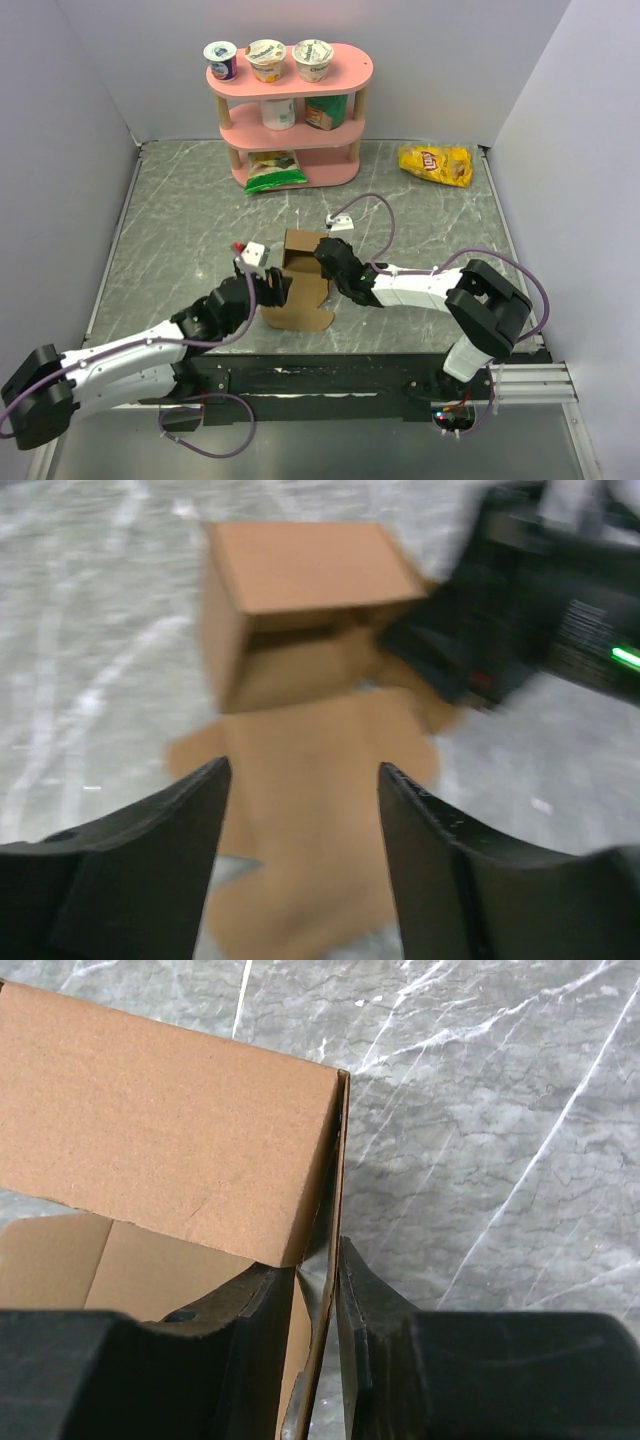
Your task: Fold the paper box
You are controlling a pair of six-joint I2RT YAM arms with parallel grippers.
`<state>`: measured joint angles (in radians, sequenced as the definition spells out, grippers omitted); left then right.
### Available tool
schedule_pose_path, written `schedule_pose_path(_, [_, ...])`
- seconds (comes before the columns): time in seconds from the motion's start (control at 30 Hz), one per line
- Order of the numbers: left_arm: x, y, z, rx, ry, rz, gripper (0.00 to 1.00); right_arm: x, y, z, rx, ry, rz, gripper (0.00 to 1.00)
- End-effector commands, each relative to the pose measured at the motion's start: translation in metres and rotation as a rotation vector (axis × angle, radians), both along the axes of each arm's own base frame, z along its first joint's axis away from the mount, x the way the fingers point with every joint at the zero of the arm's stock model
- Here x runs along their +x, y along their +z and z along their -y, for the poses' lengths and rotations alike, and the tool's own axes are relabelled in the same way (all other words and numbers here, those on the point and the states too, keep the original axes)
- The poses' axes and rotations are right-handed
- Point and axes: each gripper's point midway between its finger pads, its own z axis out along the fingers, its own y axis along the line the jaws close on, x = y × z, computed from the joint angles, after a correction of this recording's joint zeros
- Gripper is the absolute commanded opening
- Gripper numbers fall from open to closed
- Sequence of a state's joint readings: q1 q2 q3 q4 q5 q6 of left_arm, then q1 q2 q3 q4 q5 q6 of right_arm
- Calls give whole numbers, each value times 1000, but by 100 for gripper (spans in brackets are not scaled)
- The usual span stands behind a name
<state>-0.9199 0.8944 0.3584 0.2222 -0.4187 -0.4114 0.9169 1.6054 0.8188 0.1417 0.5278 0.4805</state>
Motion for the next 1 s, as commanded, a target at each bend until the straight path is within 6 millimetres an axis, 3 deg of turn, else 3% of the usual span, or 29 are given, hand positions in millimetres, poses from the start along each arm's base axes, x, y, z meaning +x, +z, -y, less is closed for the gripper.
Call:
schedule_pose_path(0.0, [-22, 16, 24, -163, -82, 38, 64, 10, 21, -10, 41, 31, 36, 30])
schedule_pose_path(0.1, [-25, 8, 45, -192, -130, -19, 64, 10, 19, -10, 48, 37, 22, 30])
schedule_pose_path(0.13, [-25, -10, 52, -161, -136, -68, 64, 10, 18, -11, 50, 38, 19, 30])
schedule_pose_path(0.17, [-22, -5, 60, -188, -144, -65, 63, 9, 17, -11, 49, 41, 16, 30])
schedule_pose_path(0.23, [-22, -22, 71, -182, -165, -108, 62, 9, 15, -10, 50, 38, 7, 30])
schedule_pose_path(0.3, [-18, -22, 81, -204, -170, -106, 62, 10, 15, -11, 56, 37, 2, 30])
schedule_pose_path(0.37, [-18, -34, 87, -193, -181, -134, 64, 9, 16, -13, 61, 47, -4, 30])
schedule_pose_path(0.4, [-18, -30, 92, -220, -193, -123, 65, 9, 14, -13, 59, 48, -10, 30])
schedule_pose_path(0.6, [-18, -44, 105, -221, -221, -132, 71, 10, 14, -14, 50, 57, -18, 30])
schedule_pose_path(0.73, [-12, -69, 108, -158, -196, -156, 71, 11, 14, -9, 46, 53, -25, 33])
schedule_pose_path(0.83, [-9, -90, 105, -115, -159, -179, 70, 11, 13, -2, 55, 51, -30, 37])
schedule_pose_path(0.97, [-7, -109, 102, -89, -122, -214, 60, 7, 11, 7, 61, 71, -34, 49])
